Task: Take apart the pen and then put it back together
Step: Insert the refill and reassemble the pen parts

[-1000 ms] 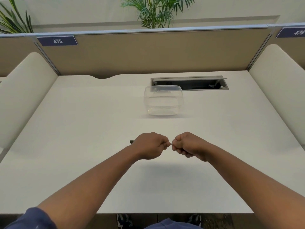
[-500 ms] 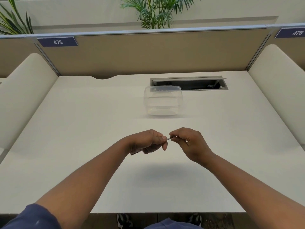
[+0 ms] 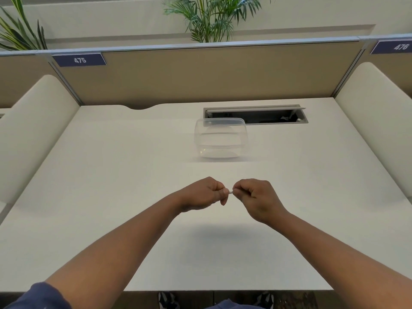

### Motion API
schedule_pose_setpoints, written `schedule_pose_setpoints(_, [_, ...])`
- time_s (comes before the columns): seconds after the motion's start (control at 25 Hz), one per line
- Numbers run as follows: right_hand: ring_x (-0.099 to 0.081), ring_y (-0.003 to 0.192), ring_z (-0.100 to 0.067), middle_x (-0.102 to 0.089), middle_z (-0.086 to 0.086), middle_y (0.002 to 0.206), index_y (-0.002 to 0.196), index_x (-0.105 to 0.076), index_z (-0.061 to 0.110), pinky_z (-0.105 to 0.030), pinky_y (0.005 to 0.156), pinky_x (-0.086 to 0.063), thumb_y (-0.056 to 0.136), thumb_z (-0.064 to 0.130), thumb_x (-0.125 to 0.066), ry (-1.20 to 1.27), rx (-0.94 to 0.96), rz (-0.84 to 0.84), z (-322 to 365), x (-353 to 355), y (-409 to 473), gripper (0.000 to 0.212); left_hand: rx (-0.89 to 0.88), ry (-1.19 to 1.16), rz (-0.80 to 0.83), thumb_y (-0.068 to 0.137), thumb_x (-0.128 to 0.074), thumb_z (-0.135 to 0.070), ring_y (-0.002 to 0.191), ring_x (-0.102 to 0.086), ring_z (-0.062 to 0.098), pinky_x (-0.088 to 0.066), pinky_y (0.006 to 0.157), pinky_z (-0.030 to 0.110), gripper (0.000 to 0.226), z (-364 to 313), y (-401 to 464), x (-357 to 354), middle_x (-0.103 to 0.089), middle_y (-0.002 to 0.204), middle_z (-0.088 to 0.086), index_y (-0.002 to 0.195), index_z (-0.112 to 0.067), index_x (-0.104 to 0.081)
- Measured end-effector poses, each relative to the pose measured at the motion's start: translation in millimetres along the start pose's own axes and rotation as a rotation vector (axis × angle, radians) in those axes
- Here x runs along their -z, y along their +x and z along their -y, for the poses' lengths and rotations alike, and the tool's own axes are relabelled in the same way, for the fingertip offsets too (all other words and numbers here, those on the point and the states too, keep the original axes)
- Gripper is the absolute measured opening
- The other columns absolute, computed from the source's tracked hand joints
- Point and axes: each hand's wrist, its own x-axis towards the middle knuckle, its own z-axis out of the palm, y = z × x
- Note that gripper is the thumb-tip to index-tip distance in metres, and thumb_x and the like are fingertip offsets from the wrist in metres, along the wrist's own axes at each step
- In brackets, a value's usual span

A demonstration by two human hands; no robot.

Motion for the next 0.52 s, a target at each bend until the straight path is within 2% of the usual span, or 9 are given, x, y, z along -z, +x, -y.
schedule_pose_setpoints(0.08, [-0.047, 0.057, -0.006, -0.058, 0.010, 0.061, 0.075, -0.069, 0.013, -0.022, 0.057, -0.039, 0.092, 0.013, -0.063, 0.183, -0.265, 0.082, 5.6, 1.9, 2.6, 0.019, -0.007, 0.244, -0.089, 0.103, -0.044, -0.044, 0.056, -0.043, 0.011, -0.039, 0.060, 0.030, 0.037, -2.4, 0.9, -6.7, -0.048, 0.062, -0.012, 0.082, -0.022, -0.066])
schedule_pose_setpoints(0.12, [-0.049, 0.059, -0.009, -0.061, 0.004, 0.064, 0.074, -0.069, 0.012, -0.024, 0.058, -0.040, 0.092, 0.013, -0.062, 0.264, -0.392, 0.118, 7.0, 3.2, 5.3, 0.019, -0.016, 0.377, -0.138, 0.103, -0.041, -0.046, 0.060, -0.049, 0.009, -0.043, 0.063, 0.031, 0.036, -3.4, 1.1, -10.3, -0.053, 0.065, -0.013, 0.083, -0.026, -0.063])
schedule_pose_setpoints(0.2, [-0.047, 0.057, -0.014, -0.061, -0.005, 0.067, 0.074, -0.068, 0.010, -0.025, 0.057, -0.038, 0.091, 0.011, -0.060, 0.420, -0.618, 0.193, 8.6, 6.3, 10.2, 0.019, -0.076, 0.623, -0.241, 0.104, -0.037, -0.045, 0.067, -0.055, 0.016, -0.046, 0.064, 0.034, 0.035, -2.3, 1.4, -17.6, -0.060, 0.071, -0.008, 0.086, -0.027, -0.060])
schedule_pose_setpoints(0.28, [-0.042, 0.055, -0.015, -0.057, -0.006, 0.066, 0.077, -0.067, 0.009, -0.026, 0.055, -0.034, 0.092, 0.012, -0.057, 0.539, -0.773, 0.268, 8.2, 9.0, 12.5, 0.019, -0.167, 0.807, -0.318, 0.104, -0.035, -0.043, 0.068, -0.056, 0.024, -0.045, 0.060, 0.035, 0.034, 2.3, 3.7, -22.9, -0.062, 0.074, -0.004, 0.087, -0.025, -0.059])
schedule_pose_setpoints(0.36, [-0.041, 0.054, -0.015, -0.055, -0.004, 0.065, 0.081, -0.067, 0.008, -0.026, 0.054, -0.033, 0.095, 0.016, -0.054, 0.565, -0.804, 0.295, 6.5, 8.7, 12.7, 0.021, -0.206, 0.845, -0.344, 0.105, -0.034, -0.042, 0.068, -0.056, 0.025, -0.044, 0.058, 0.035, 0.034, 6.2, 7.1, -25.7, -0.059, 0.073, -0.004, 0.086, -0.024, -0.056])
schedule_pose_setpoints(0.52, [-0.051, 0.063, -0.015, -0.066, -0.002, 0.074, 0.091, -0.070, 0.003, -0.027, 0.058, -0.039, 0.099, 0.020, -0.051, 0.486, -0.674, 0.210, 2.4, 0.5, 11.4, 0.026, -0.180, 0.738, -0.338, 0.105, -0.032, -0.044, 0.071, -0.052, 0.022, -0.039, 0.057, 0.034, 0.030, 14.6, 16.0, -24.0, -0.054, 0.072, -0.006, 0.081, -0.030, -0.043])
